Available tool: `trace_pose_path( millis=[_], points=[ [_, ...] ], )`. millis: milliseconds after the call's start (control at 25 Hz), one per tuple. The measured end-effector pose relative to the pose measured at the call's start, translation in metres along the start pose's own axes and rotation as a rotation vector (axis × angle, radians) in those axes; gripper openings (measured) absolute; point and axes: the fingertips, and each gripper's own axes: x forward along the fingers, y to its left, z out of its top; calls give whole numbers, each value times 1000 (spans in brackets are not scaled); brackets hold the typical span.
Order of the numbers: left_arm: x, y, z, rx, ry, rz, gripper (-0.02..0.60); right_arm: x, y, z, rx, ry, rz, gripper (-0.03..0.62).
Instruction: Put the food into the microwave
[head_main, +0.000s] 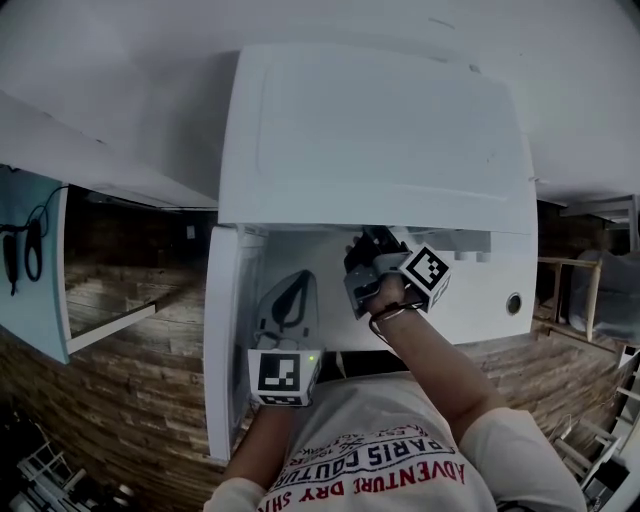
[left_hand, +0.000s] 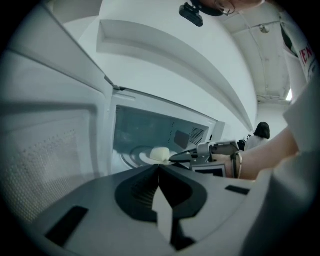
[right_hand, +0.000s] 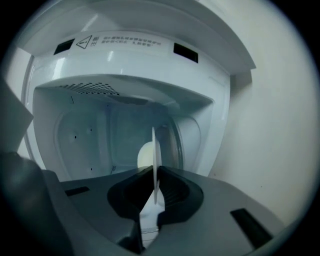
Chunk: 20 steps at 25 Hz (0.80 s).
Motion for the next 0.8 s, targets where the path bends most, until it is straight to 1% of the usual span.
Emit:
trace_pose_path(
  millis=[240,320,480,600,640,680,760,800],
  points=[
    [-1,3,-5,-8,15,-7,6,12,4,-2,-13,-19,3,31],
    [0,5,-7,-7,22,-7,6,17,9,-2,-54,-7,2,31],
    [1,6,-7,-10,30,-12,6,26,17,-9,-138,50,-1,34],
    [1,4,-9,-3,36,-26,6,22,19,-10,-190,57,12,40],
    [1,4,-10,-3,36,-30,6,21,21,-10,-217,54,25,50],
    [1,4,-11,-5,37,-34,6,20,24,-12,-255,53,42,79],
    [1,4,-10,-7,34,-37,6,19,31,-16,-351,64,70,160],
    [1,4,-10,-8,32,-37,6,20,33,-19,-401,71,73,188]
  ],
)
